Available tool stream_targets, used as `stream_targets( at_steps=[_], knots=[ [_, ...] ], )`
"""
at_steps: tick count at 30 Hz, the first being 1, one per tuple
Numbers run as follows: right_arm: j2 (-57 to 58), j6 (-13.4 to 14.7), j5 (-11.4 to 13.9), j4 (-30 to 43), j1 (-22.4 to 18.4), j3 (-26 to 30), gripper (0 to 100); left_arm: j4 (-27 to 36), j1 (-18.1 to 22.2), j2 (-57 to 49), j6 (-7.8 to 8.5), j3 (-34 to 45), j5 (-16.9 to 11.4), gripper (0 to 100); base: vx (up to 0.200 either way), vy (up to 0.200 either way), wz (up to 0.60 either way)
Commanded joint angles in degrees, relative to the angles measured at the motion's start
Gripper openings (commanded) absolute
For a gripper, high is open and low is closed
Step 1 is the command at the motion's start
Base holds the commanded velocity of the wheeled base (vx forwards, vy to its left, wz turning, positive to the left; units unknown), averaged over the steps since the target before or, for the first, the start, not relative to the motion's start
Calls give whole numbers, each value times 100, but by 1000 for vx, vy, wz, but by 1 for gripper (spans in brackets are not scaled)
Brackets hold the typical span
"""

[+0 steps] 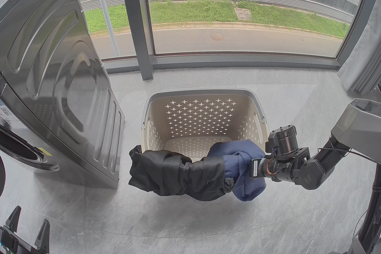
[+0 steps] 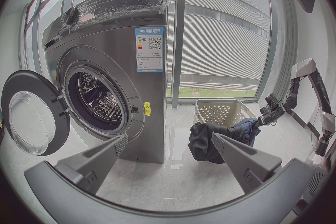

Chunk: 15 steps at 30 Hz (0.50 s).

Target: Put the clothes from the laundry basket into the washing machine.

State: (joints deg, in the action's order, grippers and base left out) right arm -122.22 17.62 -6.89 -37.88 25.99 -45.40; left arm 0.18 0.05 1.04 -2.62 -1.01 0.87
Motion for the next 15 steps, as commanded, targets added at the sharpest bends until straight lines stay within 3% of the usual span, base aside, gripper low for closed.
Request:
stream_targets(
  at_steps=[1,6,13,15],
  knots=[
    [49,40,3,8,29,57,0,-1,4,-68,-2,84,1,100,0,0,0],
    [366,111,30,8,82,312,0,-1,4,-77,-2,84,1,100,0,0,0],
    [1552,190,82,8,539,778,0,-1,4,-77,-2,84,1,100,0,0,0],
    [2080,471,135,17,811,927,0,-1,4,-77,-2,84,1,100,0,0,0]
  ],
)
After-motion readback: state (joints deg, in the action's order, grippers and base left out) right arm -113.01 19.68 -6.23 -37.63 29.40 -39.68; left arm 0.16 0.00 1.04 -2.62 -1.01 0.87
